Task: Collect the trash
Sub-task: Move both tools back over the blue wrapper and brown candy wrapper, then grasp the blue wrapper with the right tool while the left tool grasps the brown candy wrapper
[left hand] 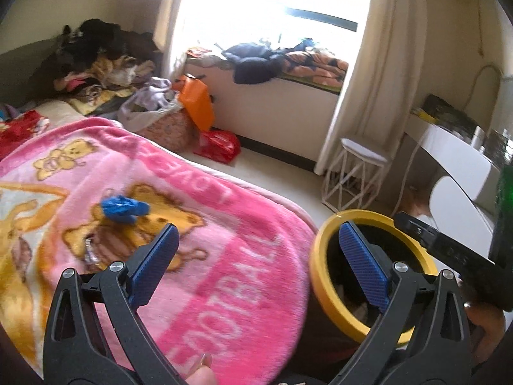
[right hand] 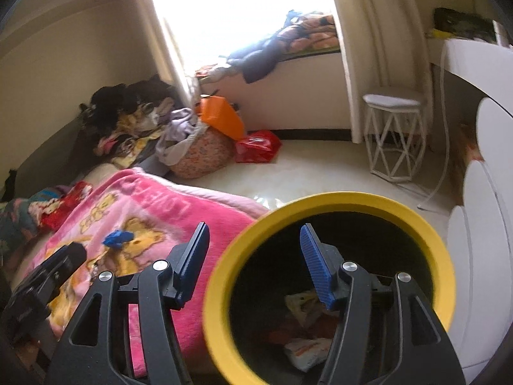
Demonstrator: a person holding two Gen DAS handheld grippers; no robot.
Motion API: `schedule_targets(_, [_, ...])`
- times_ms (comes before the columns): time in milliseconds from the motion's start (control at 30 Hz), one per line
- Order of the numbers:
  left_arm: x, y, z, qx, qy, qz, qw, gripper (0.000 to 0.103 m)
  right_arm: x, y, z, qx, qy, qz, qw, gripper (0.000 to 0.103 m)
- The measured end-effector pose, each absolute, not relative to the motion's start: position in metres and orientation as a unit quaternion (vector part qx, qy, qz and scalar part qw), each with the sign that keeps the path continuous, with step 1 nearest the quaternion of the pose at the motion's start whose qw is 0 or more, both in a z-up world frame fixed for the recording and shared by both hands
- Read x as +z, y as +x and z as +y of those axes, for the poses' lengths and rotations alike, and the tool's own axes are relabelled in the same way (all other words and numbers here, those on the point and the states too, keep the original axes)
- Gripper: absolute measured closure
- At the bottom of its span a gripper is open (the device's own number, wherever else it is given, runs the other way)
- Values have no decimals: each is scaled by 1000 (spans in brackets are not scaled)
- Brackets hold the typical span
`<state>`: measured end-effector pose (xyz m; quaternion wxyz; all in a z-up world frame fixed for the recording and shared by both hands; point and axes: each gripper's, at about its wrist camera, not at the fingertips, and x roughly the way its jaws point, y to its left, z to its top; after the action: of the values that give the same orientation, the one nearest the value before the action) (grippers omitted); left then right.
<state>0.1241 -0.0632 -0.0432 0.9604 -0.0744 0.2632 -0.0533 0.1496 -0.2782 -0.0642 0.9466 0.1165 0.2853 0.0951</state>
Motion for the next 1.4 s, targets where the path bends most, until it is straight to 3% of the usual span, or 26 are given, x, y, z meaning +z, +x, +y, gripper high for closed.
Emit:
schedule_targets(300, [-48, 121, -4, 17, -97, 258, 961, 11, -56, 163, -215, 159, 67, 290, 941, 42])
schedule_targets(667, [-83, 123, 70, 92, -147, 315, 933, 12, -60, 214, -120, 243, 24, 327, 913, 42])
schedule_targets(1000, [-117, 131, 91, 73, -195, 361, 909, 45, -81, 262, -32, 324, -3, 386, 864, 43])
schedule_targets(1300, [-140, 138, 93, 65, -208, 386, 896, 64, -109, 290, 18, 317, 4, 429, 846, 57])
schedule_targets(1400, [-145, 137, 93, 63, -211, 391, 894, 69, -121, 298, 29, 311, 3, 447, 839, 66])
